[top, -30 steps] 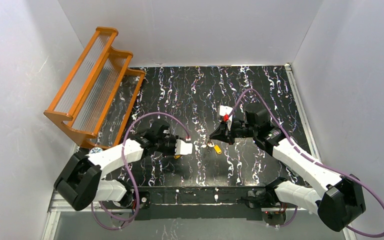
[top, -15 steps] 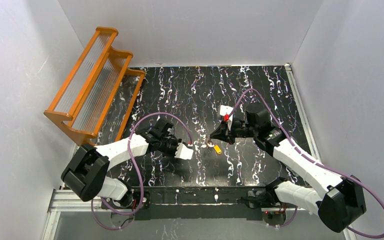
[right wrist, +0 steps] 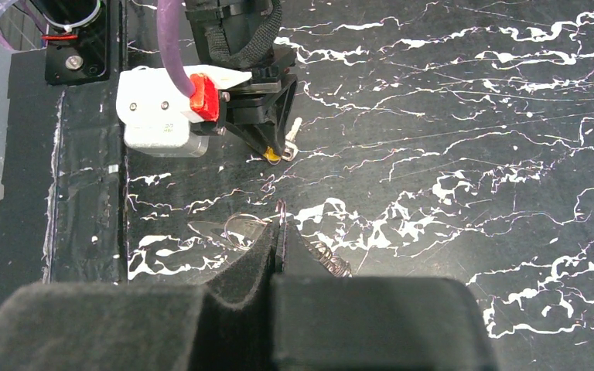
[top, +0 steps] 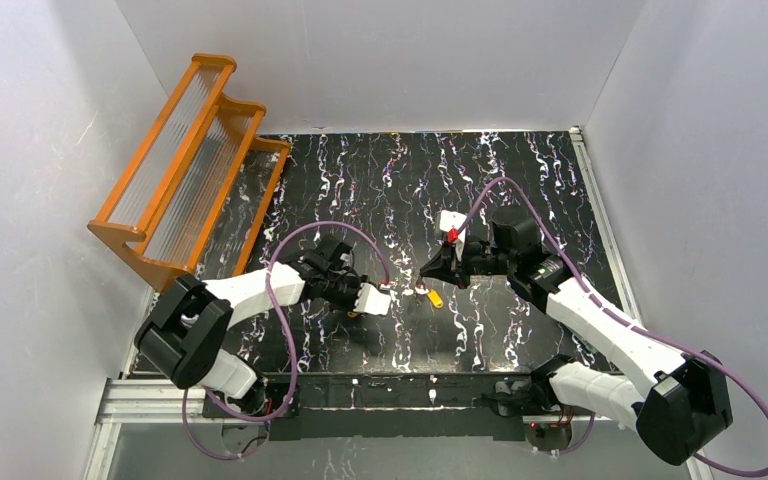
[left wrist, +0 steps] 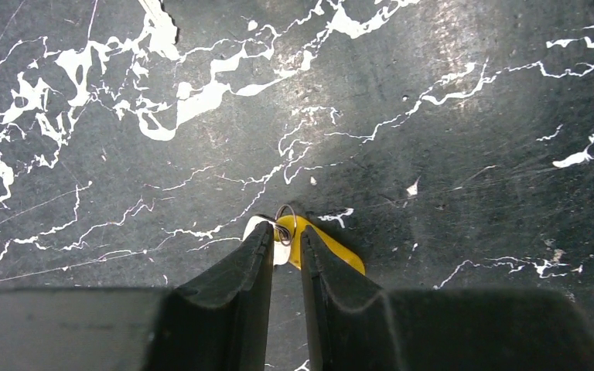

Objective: Put the keys on the keyring
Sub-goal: Pick up the keyring from the center of the board.

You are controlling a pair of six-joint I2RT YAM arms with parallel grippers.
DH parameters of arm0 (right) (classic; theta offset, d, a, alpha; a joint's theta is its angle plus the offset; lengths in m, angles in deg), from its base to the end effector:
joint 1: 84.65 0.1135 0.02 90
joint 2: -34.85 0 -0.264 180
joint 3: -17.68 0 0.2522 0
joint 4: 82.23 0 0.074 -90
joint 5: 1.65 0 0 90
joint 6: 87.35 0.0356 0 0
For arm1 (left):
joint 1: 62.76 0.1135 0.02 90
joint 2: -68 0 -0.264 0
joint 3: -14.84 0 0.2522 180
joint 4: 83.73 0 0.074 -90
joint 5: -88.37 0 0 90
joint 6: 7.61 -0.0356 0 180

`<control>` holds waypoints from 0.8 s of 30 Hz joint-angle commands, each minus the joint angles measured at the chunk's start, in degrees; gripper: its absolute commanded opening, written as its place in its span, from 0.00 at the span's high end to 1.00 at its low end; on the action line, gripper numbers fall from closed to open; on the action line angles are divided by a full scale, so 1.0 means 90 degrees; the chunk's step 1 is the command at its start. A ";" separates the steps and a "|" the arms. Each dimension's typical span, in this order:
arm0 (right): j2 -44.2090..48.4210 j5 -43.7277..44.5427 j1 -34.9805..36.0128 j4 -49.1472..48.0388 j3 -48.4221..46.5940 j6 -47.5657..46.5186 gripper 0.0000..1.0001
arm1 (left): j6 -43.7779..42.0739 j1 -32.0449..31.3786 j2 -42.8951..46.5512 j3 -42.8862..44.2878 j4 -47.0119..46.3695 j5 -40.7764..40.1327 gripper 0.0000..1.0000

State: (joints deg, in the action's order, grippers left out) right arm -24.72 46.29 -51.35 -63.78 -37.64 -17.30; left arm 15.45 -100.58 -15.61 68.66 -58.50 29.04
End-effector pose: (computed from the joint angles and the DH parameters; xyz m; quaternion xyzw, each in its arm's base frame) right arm 0.1795 0.1465 0.2837 -0.5260 0.6055 0.3568 0.4790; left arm 0.2017 -0.1796 0.1648 0.7771 0.4985 -0.1713 0.3439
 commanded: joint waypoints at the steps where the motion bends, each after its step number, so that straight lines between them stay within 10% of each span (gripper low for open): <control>1: 0.0193 -0.0011 0.0004 -0.0121 -0.0070 -0.0050 0.99 | 0.0070 0.0006 -0.0026 0.0169 0.0013 0.0007 0.83; 10: 0.0176 -0.0047 0.0001 -0.0140 -0.0079 -0.0041 0.99 | 0.0285 0.0012 -0.0265 0.0326 0.0075 -0.0143 1.00; 24: -0.0043 -0.0401 0.0009 -0.0027 -0.0317 -0.0172 0.99 | 0.1167 0.0013 0.1060 0.0456 0.0098 -0.0450 1.00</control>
State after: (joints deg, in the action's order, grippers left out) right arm -24.44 45.79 -51.35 -63.78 -37.64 -17.36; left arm 21.96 -100.58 -12.95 71.15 -58.41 24.54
